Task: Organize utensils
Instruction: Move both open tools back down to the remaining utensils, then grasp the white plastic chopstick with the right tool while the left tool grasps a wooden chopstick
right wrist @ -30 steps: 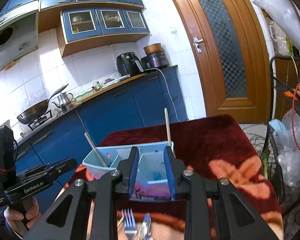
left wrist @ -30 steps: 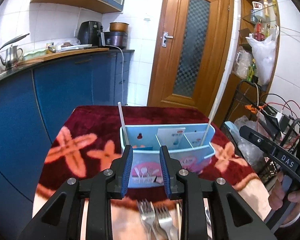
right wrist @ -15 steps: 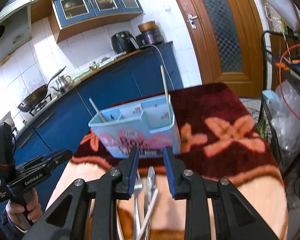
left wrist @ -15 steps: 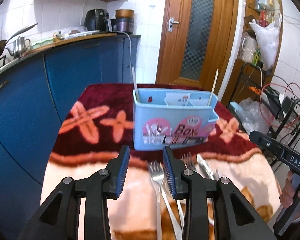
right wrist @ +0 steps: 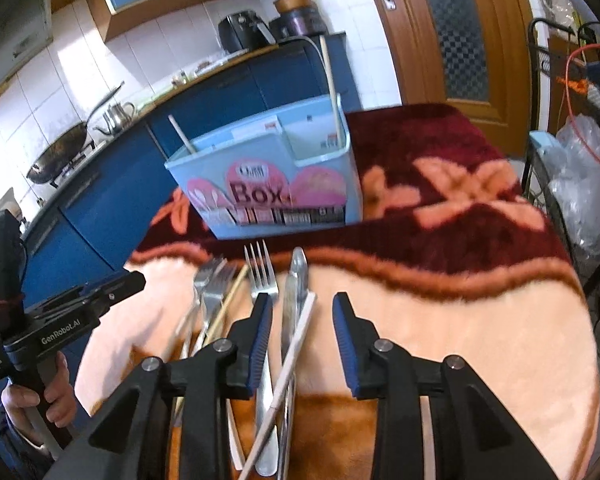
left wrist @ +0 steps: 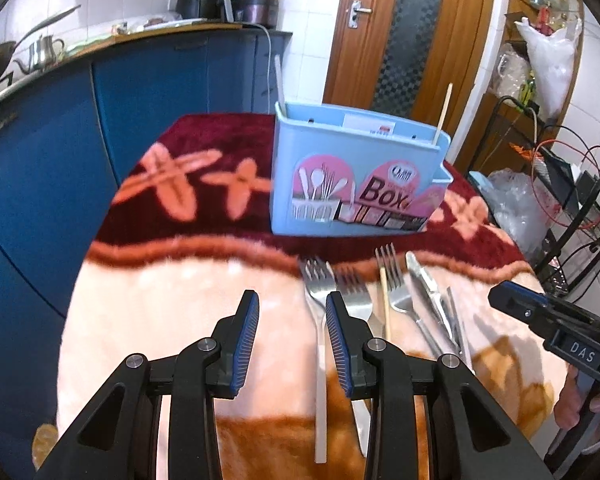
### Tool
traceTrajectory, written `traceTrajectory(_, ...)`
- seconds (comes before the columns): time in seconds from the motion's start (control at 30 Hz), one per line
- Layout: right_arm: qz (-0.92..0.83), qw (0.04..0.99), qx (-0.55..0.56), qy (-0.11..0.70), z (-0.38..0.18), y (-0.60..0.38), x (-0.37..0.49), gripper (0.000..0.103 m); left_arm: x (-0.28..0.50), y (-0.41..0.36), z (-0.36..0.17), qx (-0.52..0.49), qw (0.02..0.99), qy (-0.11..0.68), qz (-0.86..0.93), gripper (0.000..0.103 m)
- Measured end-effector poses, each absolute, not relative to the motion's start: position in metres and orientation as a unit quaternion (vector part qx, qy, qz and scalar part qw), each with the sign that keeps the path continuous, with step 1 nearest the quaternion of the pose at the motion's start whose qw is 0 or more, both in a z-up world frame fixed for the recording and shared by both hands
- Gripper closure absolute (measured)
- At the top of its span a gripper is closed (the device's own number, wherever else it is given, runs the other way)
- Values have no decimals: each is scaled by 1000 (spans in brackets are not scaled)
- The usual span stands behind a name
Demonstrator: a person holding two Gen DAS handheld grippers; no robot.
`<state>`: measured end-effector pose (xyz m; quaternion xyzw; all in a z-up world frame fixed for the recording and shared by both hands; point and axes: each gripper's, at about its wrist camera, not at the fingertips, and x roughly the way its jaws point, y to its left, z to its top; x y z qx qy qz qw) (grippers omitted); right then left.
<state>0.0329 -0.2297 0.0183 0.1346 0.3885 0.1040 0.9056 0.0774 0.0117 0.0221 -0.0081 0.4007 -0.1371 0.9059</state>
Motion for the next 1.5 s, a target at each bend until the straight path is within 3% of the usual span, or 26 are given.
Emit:
traceTrajectory(0.73, 109, 877, 138, 447, -16, -219, 55, 68, 82, 9, -6, -27, 890, 435, -136, 68)
traceTrajectory(0.77, 109, 876, 139, 449, -16, -219, 56, 69, 82, 8, -6, -27, 890, 435, -136, 68)
traceTrajectory(0.87, 109, 876, 139, 449, -17, -219, 59, 88, 82, 6, -5, -26, 890, 434, -139, 68)
traceTrajectory(0.93, 112, 878, 141, 443, -15, -219, 59, 93, 82, 3, -4, -25, 890, 433, -142, 68)
traceTrajectory(1.5, 109, 917, 136, 359, 17, -238, 45, 94, 84, -50, 4, 31, 884, 423, -195, 68)
